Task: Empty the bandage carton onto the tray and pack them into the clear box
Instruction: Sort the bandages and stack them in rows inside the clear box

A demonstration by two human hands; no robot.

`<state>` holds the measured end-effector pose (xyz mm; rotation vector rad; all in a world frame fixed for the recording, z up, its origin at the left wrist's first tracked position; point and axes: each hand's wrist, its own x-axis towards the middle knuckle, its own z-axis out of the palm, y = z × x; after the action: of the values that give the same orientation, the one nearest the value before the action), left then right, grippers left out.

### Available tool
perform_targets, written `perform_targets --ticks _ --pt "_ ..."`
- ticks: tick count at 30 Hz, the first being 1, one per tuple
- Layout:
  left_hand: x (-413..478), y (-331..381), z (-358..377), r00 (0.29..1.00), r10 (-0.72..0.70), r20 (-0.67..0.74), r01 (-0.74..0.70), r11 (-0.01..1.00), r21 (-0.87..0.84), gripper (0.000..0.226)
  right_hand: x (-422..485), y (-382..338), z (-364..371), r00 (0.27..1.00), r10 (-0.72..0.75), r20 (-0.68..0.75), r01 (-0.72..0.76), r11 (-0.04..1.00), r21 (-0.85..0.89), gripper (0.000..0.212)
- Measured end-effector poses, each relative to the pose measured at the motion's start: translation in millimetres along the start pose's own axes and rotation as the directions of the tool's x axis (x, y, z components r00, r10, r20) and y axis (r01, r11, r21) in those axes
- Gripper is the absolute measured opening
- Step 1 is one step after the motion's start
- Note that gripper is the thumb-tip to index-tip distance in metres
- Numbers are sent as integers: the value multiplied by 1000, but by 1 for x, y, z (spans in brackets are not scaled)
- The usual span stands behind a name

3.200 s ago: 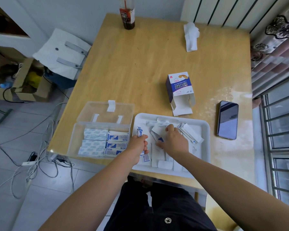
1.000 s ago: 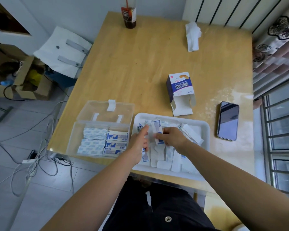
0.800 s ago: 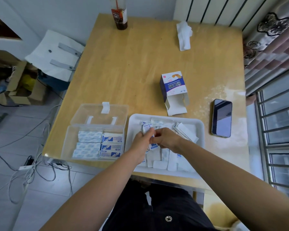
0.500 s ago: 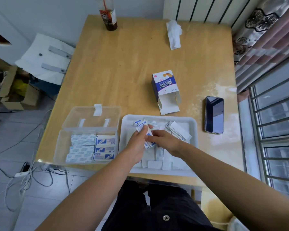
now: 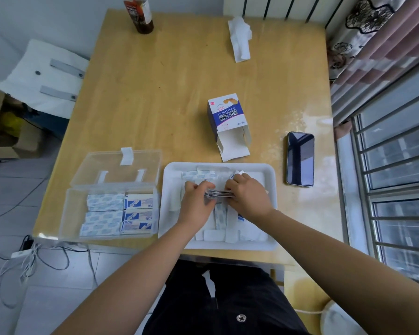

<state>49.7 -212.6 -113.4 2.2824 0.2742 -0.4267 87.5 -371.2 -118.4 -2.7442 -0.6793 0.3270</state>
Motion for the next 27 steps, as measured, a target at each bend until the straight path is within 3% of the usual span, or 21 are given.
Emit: perform_targets --ticks 8,14,19,23,25,27 --pt "2 -6 6 1000 -1 -24 0 999 -41 30 -13 17 6 979 203 31 -204 947 248 34" --pt "4 2 13 999 13 51 -13 1000 3 27 -5 8 11 987 155 47 -162 955 248 15" --pt "8 8 0 998 64 -24 -62 996 66 19 0 9 0 990 54 -129 -36 990 134 10" --pt "9 15 -11 1000 6 28 -3 995 -100 13 5 5 -9 983 21 -183 -8 998 69 13" --pt "11 17 -16 994 -62 90 84 962 -259 19 6 3 -10 994 19 -109 -5 992 126 9" --pt "11 18 -18 993 -79 83 100 948 -302 28 6 0 -11 999 26 -22 -20 974 226 7"
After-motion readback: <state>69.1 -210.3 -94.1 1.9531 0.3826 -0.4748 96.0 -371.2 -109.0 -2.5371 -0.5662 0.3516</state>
